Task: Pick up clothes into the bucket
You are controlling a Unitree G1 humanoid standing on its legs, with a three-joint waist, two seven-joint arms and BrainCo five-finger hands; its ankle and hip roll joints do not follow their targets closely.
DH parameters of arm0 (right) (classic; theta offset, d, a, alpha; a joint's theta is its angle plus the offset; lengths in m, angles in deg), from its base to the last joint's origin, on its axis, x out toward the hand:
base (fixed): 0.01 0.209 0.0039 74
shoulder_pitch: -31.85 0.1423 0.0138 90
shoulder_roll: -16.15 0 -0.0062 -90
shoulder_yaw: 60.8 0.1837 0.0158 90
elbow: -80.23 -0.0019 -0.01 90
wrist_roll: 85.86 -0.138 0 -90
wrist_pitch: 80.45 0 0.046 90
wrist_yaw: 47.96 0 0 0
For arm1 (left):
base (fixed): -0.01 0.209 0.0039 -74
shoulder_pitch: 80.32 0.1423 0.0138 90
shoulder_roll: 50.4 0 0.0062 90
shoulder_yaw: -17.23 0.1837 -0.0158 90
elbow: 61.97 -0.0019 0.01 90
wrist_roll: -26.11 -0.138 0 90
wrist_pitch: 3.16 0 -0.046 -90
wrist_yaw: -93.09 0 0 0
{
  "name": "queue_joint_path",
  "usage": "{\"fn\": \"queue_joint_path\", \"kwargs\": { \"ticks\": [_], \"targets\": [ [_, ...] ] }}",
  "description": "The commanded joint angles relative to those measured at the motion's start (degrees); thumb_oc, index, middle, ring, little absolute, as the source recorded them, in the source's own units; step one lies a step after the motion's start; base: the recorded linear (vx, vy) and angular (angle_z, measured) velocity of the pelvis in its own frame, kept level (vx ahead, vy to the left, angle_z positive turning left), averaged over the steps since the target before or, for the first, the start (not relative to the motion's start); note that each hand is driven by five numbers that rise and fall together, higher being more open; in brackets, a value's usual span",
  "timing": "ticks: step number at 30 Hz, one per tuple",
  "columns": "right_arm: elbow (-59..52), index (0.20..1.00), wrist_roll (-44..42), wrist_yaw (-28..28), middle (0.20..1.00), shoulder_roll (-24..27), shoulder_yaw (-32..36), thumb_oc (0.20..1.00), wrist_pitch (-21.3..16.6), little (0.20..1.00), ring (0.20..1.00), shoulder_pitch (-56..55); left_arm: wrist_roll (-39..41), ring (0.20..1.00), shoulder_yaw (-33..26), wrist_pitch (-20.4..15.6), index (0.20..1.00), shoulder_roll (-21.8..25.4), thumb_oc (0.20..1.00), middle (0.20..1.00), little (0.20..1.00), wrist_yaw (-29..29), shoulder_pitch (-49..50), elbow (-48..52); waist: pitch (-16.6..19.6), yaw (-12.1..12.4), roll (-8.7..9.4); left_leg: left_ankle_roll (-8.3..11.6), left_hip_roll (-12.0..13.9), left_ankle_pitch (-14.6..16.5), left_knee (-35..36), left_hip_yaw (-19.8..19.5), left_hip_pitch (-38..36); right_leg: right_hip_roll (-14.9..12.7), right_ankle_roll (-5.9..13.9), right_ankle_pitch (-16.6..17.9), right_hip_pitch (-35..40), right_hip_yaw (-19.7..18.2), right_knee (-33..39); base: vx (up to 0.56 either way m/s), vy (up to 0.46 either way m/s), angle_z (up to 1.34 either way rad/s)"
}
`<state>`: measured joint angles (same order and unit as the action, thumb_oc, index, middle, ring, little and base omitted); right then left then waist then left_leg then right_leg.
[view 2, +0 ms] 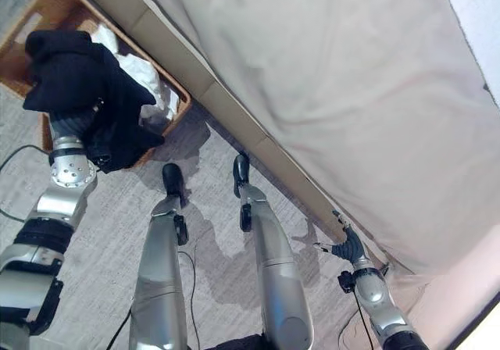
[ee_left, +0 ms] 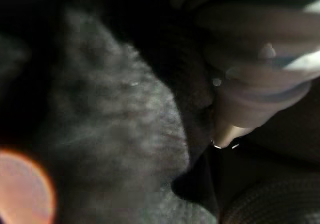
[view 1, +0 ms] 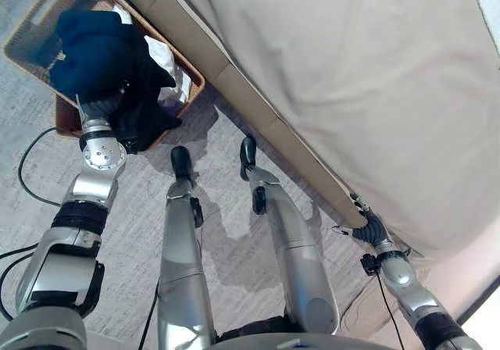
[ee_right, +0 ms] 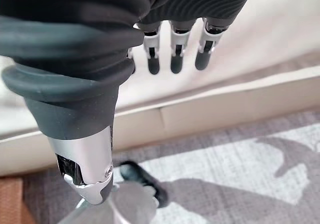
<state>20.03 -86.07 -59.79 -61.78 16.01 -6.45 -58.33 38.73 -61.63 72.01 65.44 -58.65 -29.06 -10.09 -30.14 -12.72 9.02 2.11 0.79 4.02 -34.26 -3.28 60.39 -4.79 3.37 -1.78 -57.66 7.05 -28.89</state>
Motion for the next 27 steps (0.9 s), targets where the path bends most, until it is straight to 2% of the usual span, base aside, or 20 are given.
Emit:
{"fn": "queue_joint_path", "kwargs": {
  "ticks": [1,2,3,5,6,8,9,10,11,16,22,27],
  "targets": [
    [-3.3,1.0,-2.3,-1.3,1.0,3.1,-0.8,1.0,-1.9,1.0,1.0,-2.0,1.4,0.344,-0.5,-1.9,0.344,3.9,0.344,0.344,0.344,1.6,-3.2,1.4,0.3,1.8,3.76,0.48,0.4,3.7,-5.2,-2.7,2.3,-3.2,5.5,2.6,-1.4,-1.9,2.3,0.0,0.0,0.0],
    [-3.5,1.0,-2.3,-1.4,1.0,3.1,-0.7,1.0,-2.0,1.0,1.0,-2.1,1.5,0.357,-0.6,-1.9,0.357,4.0,0.357,0.357,0.357,1.7,-3.4,1.0,0.3,1.8,3.75,0.45,0.4,3.8,-5.6,-2.7,2.9,-3.1,5.51,2.5,-1.9,-1.9,2.0,0.0,0.0,0.0],
    [-3.3,1.0,-2.5,-1.5,1.0,3.1,-0.7,1.0,-2.0,1.0,1.0,-2.1,2.1,0.263,-0.9,-1.8,0.263,3.7,0.263,0.263,0.263,2.0,-3.7,0.3,0.3,1.8,3.72,0.36,0.5,4.0,-6.0,-2.7,3.4,-3.1,5.53,2.4,-2.6,-1.9,1.5,0.0,0.0,0.0],
    [-3.3,1.0,-2.5,-1.7,1.0,3.0,-0.7,1.0,-2.0,1.0,1.0,-2.0,3.0,0.25,-1.4,-2.0,0.25,3.5,0.25,0.25,0.25,2.2,-3.7,-0.3,0.3,1.8,3.8,0.29,0.5,4.2,-6.5,-2.8,4.0,-3.1,5.51,2.4,-3.1,-1.9,1.2,0.01,0.0,-0.07],
    [-3.7,1.0,-2.6,-1.9,1.0,2.9,-0.8,1.0,-1.9,1.0,1.0,-2.0,5.2,0.2,-2.5,-2.4,0.2,2.9,0.2,0.2,0.2,2.7,-3.6,-0.7,0.3,1.8,3.94,0.27,0.6,4.4,-6.9,-2.8,4.8,-3.1,5.54,2.4,-3.7,-1.8,1.0,0.01,-0.001,-0.06],
    [-3.9,1.0,-2.9,-2.1,1.0,2.7,-0.8,1.0,-1.9,1.0,1.0,-1.8,8.5,0.2,-3.9,-3.4,0.2,2.4,0.2,0.2,0.2,3.0,-3.3,-0.9,0.3,1.8,4.02,0.26,0.5,4.5,-6.9,-3.0,5.3,-3.1,5.53,2.5,-4.2,-1.6,1.2,0.01,0.0,-0.06],
    [-3.9,1.0,-2.9,-2.2,1.0,2.8,-0.9,1.0,-1.8,1.0,1.0,-1.8,9.3,0.467,-4.4,-3.6,0.467,2.4,0.467,0.467,0.467,3.0,-3.0,-1.0,0.3,1.8,3.93,0.26,0.5,4.5,-6.8,-3.1,5.5,-3.0,5.51,2.5,-4.5,-1.6,1.3,0.01,0.005,-0.04],
    [-3.6,1.0,-2.9,-2.2,1.0,2.8,-1.1,1.0,-1.8,1.0,1.0,-1.7,9.7,0.84,-4.7,-3.8,0.84,2.5,0.84,0.84,0.84,3.0,-2.9,-0.7,0.3,1.9,3.92,0.25,0.4,4.5,-6.8,-3.1,5.8,-3.0,5.49,2.5,-4.6,-1.6,1.4,0.0,0.0,0.0],
    [-3.6,1.0,-3.0,-2.3,1.0,2.9,-1.2,1.0,-1.8,1.0,1.0,-1.5,9.7,1.0,-4.8,-3.6,1.0,2.8,1.0,1.0,1.0,3.1,-2.7,-0.4,0.3,2.0,3.87,0.25,0.4,4.5,-6.8,-3.0,5.8,-3.0,5.5,2.4,-4.7,-1.5,1.5,0.0,0.0,0.0],
    [-3.4,1.0,-2.7,-2.3,1.0,2.9,-1.7,1.0,-1.7,1.0,1.0,-1.3,11.1,1.0,-6.5,-4.3,1.0,2.9,1.0,1.0,1.0,4.4,-1.6,0.4,0.3,2.3,3.99,0.22,0.2,4.5,-6.5,-3.1,6.0,-3.2,5.5,2.4,-4.7,-1.3,1.7,0.0,0.0,0.0],
    [-2.4,1.0,-2.9,-2.6,1.0,2.2,-3.0,1.0,-0.6,1.0,1.0,-0.7,20.2,1.0,-9.5,-5.6,1.0,-1.2,1.0,1.0,1.0,5.1,-0.9,0.6,0.3,2.8,3.76,0.21,-0.2,4.2,-5.4,-3.5,5.4,-3.8,5.43,2.2,-4.1,-0.9,2.0,0.0,0.002,0.02],
    [-2.4,1.0,-2.4,-2.9,1.0,2.2,-3.3,1.0,0.0,1.0,1.0,-0.2,21.4,1.0,-11.4,-6.0,1.0,-2.8,1.0,1.0,1.0,5.0,1.9,1.9,0.3,3.4,3.08,0.23,-0.7,3.9,-4.0,-3.3,3.1,-4.1,5.32,2.1,-2.4,-0.9,2.5,-0.01,0.007,0.03]
  ]
}}
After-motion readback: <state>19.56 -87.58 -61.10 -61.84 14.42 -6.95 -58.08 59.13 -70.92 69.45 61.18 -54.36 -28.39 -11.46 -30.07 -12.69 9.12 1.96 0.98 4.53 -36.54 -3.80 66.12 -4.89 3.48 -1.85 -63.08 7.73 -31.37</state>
